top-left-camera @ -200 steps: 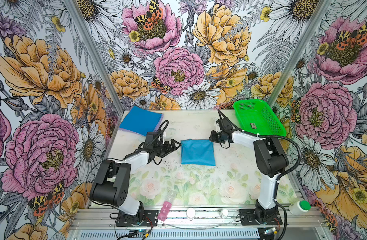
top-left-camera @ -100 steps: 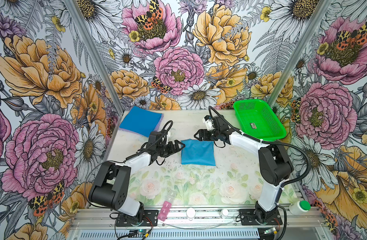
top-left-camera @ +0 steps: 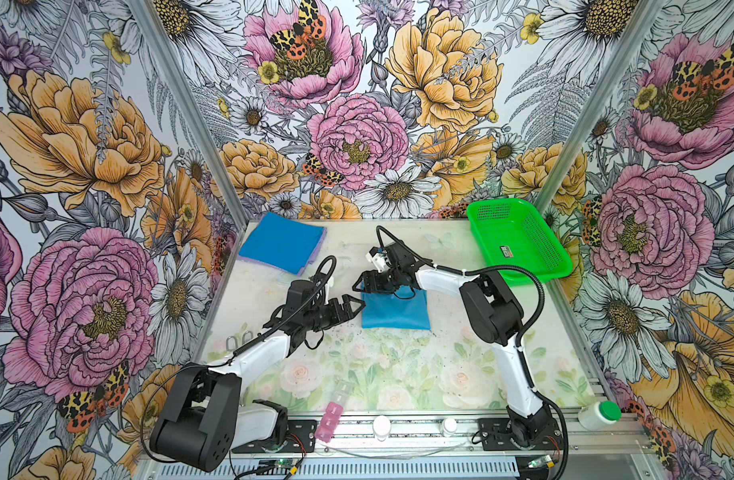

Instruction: Fold and stack the t-shirts

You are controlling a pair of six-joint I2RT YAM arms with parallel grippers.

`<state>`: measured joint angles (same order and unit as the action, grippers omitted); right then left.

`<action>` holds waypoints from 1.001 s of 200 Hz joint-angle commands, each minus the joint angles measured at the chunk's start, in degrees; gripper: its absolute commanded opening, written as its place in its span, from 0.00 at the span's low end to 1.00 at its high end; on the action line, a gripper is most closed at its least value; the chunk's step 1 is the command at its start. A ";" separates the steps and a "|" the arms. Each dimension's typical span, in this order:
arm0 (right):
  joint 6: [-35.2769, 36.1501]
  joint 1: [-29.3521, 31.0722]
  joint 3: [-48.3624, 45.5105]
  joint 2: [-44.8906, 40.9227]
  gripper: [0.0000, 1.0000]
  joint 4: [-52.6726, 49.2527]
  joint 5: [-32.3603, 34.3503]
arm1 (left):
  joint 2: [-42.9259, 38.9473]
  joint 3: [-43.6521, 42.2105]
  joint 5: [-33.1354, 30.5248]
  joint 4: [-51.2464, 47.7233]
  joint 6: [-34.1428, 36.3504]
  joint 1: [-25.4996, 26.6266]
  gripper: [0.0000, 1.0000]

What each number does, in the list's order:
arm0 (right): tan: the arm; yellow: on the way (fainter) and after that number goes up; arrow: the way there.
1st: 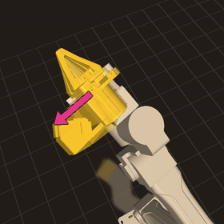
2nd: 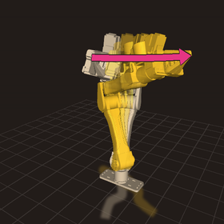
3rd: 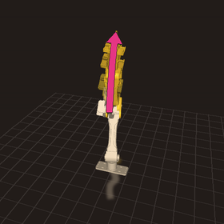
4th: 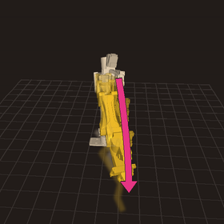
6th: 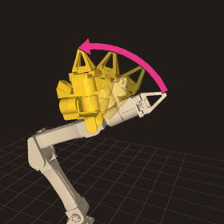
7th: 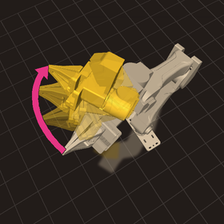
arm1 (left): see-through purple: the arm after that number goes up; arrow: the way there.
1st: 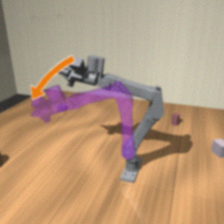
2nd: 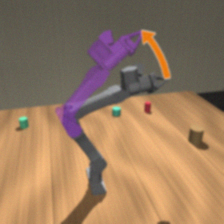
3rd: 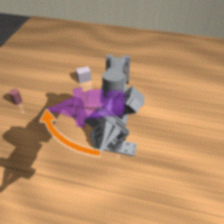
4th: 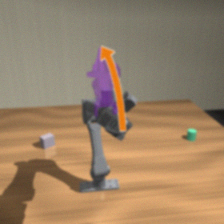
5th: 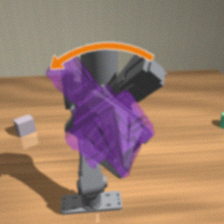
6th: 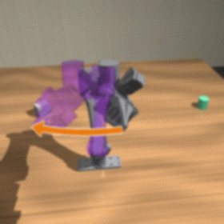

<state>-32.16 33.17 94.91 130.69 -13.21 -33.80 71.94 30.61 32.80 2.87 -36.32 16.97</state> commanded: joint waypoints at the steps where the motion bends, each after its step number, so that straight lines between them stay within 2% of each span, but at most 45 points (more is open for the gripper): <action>1: -4.73 -1.29 2.38 2.97 0.83 3.64 7.75 | -0.43 -0.65 0.09 0.20 0.24 0.48 0.98; 29: -12.30 -2.74 -0.09 4.39 0.82 9.43 9.97 | 1.62 0.69 -0.87 0.25 0.79 3.19 0.98; 58: -18.96 -4.65 -5.98 2.84 0.83 24.78 3.20 | 5.24 3.11 -0.77 2.16 0.95 4.80 0.98; 89: -18.05 -6.72 -12.82 -5.83 0.84 29.20 1.56 | 8.47 8.98 -0.20 2.75 2.72 6.13 0.98; 138: -17.00 -10.04 -27.50 -20.14 0.85 29.83 3.41 | 17.71 16.74 2.21 7.65 2.41 6.32 0.98; 200: -17.73 -8.34 -39.53 -27.25 0.85 32.07 1.23 | 25.91 16.37 4.06 16.16 -1.82 5.75 0.98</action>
<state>-49.67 23.18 58.70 104.73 16.62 -31.35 96.60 47.40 34.81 13.23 -36.49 22.92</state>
